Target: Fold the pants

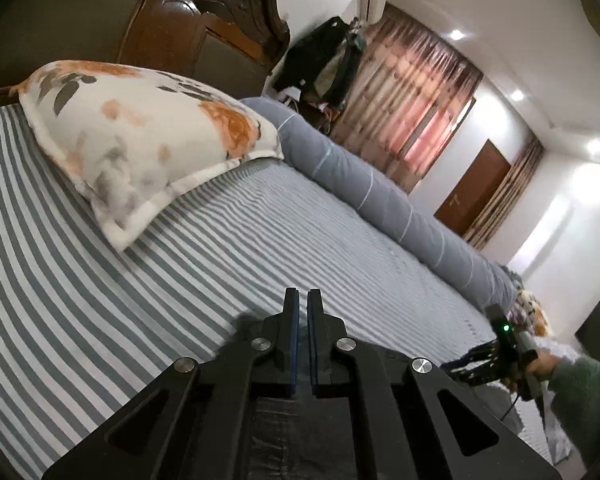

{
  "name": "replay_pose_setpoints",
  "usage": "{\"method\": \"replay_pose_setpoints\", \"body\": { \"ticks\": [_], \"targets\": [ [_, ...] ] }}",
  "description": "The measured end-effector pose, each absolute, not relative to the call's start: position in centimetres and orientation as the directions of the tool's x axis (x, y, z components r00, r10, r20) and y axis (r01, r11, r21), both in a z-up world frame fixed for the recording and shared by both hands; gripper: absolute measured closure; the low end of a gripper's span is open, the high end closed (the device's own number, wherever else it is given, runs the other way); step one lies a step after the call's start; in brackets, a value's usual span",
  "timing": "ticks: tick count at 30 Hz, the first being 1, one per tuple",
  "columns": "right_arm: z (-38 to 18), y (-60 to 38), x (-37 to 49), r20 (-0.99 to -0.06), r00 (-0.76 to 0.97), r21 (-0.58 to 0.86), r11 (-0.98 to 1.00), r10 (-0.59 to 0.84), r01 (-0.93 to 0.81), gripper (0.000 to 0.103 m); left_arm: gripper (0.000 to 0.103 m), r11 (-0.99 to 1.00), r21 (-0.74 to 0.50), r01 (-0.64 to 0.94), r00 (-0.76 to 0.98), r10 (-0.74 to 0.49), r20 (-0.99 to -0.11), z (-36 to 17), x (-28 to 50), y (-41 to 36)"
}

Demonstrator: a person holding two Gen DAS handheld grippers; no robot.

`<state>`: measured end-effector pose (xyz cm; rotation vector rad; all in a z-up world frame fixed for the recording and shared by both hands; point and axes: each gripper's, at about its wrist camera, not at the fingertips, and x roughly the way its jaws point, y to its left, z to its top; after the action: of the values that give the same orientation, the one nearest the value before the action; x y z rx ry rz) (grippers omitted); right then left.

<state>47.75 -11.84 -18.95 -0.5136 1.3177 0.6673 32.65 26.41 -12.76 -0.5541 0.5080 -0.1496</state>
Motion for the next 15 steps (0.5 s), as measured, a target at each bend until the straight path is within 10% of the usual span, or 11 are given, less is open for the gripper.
{"method": "replay_pose_setpoints", "body": {
  "ticks": [15],
  "targets": [
    [-20.0,-14.0,46.9,-0.979,0.110,0.063,0.772,0.170,-0.632,0.055,0.082,0.884,-0.468,0.006,0.642,-0.362,-0.676,-16.5,35.7,26.9]
  ]
}}
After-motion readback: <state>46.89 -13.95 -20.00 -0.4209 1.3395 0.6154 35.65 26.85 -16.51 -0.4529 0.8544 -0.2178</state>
